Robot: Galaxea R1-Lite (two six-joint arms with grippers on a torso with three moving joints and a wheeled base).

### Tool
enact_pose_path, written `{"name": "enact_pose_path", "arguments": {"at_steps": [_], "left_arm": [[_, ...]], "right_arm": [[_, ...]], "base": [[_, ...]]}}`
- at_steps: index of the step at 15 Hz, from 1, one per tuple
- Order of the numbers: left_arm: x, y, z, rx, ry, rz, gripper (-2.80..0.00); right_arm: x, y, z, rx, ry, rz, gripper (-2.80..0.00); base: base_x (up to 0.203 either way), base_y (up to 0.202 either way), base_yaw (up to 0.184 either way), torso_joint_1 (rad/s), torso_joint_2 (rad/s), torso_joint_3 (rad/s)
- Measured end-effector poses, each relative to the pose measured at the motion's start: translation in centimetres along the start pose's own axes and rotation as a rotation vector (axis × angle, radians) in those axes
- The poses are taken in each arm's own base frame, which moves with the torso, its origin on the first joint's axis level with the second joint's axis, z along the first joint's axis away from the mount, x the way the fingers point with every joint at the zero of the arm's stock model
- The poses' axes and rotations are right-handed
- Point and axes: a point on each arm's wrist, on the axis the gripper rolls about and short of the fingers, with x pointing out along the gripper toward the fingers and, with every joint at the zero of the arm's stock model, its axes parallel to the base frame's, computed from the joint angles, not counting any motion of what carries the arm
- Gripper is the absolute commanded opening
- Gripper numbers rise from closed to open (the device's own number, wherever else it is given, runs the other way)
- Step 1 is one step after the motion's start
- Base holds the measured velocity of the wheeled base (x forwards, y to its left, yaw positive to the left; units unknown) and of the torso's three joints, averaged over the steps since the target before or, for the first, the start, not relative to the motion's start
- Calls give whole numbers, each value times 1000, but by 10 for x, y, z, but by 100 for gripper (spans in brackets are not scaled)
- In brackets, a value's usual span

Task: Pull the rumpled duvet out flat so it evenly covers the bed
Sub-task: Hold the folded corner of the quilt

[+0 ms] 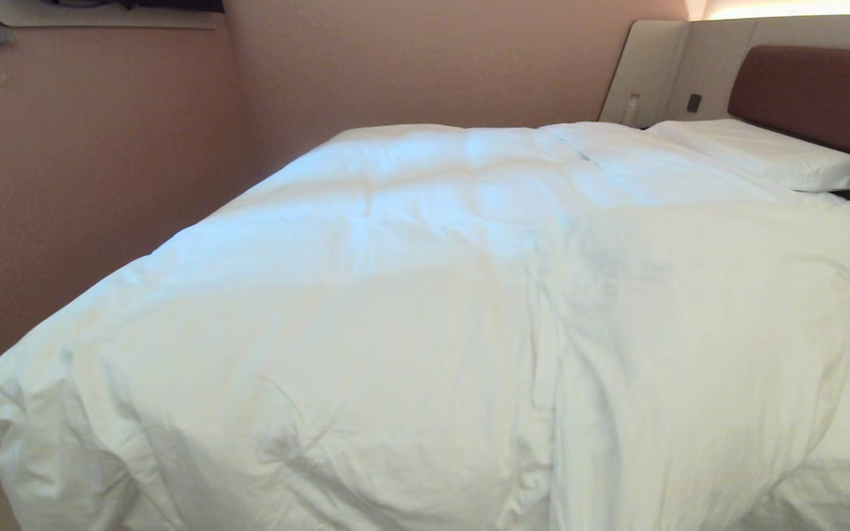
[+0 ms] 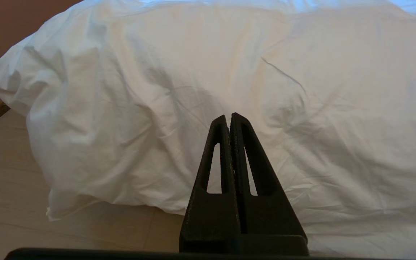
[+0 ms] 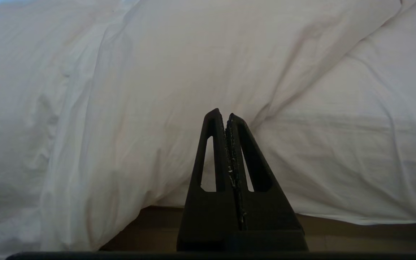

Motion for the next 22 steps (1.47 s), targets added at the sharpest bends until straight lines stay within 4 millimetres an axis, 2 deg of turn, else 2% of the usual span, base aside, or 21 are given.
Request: {"name": "enact_pose_path", "arguments": {"at_steps": [4,12,22], "left_arm": [[0,0,0,1,-1,0,-280],[0,0,0,5,-2,2,-280],[0,0,0,0,1,2,-280]], "right_arm": [[0,0,0,0,0,0,-280],[0,0,0,0,0,0,-280],[0,0,0,0,1,0,-280]], "base": [[-147,0,1,0,4,4],[-1,-7,0,1,1,0],[-1,-183,3,2,1,3]]}}
